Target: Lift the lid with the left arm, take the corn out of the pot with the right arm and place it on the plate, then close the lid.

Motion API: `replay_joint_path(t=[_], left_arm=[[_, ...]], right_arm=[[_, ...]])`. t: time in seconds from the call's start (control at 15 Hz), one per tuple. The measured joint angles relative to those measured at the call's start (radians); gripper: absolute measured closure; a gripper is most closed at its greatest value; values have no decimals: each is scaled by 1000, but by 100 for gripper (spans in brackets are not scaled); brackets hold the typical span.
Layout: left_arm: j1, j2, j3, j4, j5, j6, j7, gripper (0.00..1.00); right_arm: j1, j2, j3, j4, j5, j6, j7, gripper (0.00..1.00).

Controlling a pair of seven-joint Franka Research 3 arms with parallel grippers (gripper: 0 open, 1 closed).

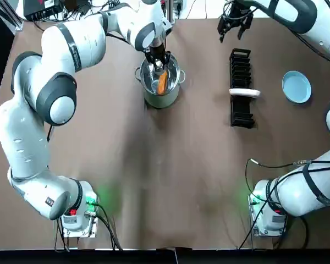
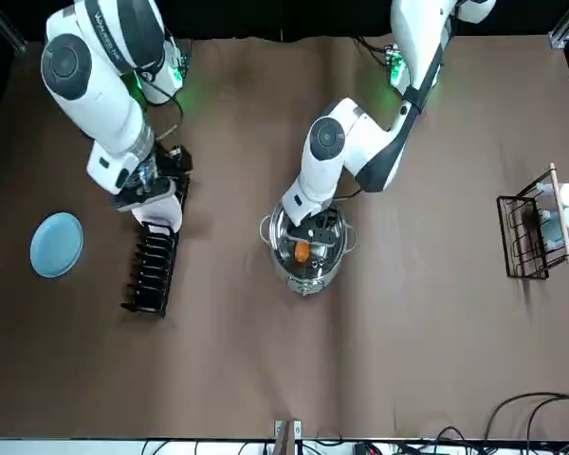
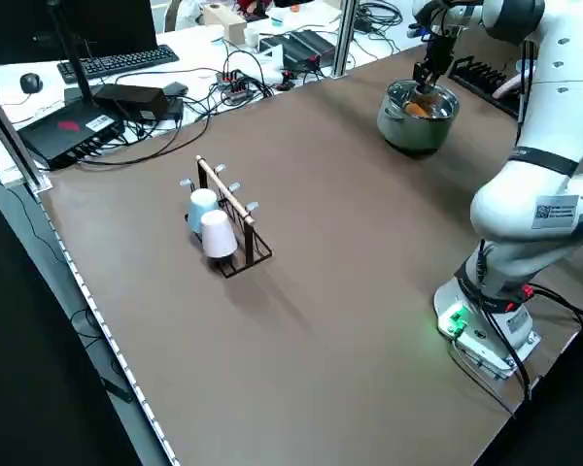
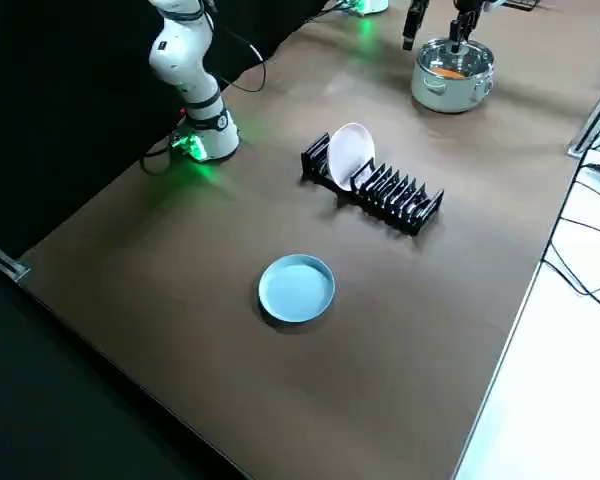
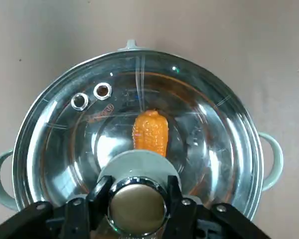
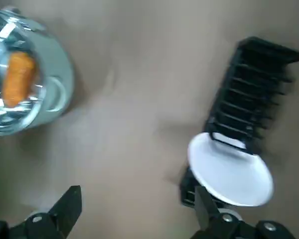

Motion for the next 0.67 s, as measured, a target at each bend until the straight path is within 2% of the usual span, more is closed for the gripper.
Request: replay_joint_path(t=[0.4,0.47,0.67], left_arm=[[0,0,0,5,0,-17,-21,49],[0,0,0,14,0,-40,-39,49],[3,-16,0,54,-6,-128,-59,49]], right_arm=[[45,46,0,21,78,12,69,0],[75,90,0,57,79,18,91,0],[90,131,0,99,79,19,95,0]])
